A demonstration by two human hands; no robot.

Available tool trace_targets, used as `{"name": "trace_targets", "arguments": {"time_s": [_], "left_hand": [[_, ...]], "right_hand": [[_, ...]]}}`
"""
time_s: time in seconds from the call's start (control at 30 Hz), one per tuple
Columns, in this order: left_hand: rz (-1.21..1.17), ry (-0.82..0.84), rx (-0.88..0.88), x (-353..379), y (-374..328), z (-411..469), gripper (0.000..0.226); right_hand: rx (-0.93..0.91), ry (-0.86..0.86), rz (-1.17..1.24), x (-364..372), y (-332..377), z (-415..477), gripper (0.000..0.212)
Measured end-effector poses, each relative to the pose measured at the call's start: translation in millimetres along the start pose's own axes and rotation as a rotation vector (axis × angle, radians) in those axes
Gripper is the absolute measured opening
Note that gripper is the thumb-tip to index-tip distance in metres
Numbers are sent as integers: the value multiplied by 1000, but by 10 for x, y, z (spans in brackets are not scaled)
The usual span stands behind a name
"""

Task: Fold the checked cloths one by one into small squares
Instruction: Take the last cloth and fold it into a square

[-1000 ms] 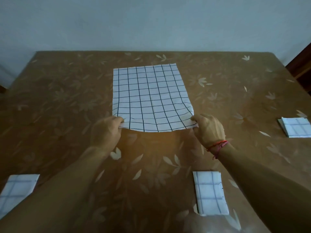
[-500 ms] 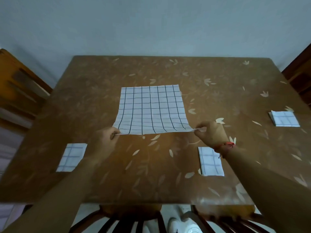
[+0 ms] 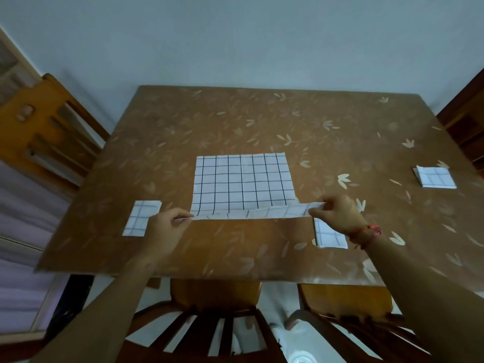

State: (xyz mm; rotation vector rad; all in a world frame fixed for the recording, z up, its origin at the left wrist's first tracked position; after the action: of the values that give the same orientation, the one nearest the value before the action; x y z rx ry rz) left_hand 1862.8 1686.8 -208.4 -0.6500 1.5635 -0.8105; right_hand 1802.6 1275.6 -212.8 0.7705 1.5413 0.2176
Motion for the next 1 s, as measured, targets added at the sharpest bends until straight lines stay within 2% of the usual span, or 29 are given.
{"name": "trace_targets", "arguments": {"time_s": [0.07, 0.23, 0.53, 0.63, 0.73, 0.87, 1.0], "left_hand": [[-7, 31, -13, 5, 44, -86, 16], [-18, 116, -79, 14, 180, -177, 10], [-85, 39, -66, -81, 70, -12, 7], [-80, -25, -66, -141, 27, 63, 16], [-44, -63, -60, -171, 25, 183, 13], [27, -50, -57, -124, 57, 386, 8], [44, -1, -103, -7, 280, 649, 18]], "right_hand": [[11, 41, -17, 43, -18, -58, 24], [43, 128, 51, 129, -84, -140, 5], [40, 130, 160, 68, 44, -50, 4], [93, 205, 276, 142, 73, -5, 14], [152, 298, 307, 280, 49, -23, 17], [225, 376, 236, 561, -159, -3, 16], [296, 311, 234, 712, -307, 155, 12]]}}
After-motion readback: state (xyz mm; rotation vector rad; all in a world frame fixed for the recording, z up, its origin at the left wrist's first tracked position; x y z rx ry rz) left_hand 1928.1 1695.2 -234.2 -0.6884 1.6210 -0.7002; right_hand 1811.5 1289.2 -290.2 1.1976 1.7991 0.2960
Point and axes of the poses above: each hand's wrist, its own z-axis towards the middle knuckle, its own x-axis out of the palm, y = z × x, the point moved 9 cm from there along z, towards the middle knuckle, and after that the axes turned 3 degrees about -z, right-handed, at the moved point
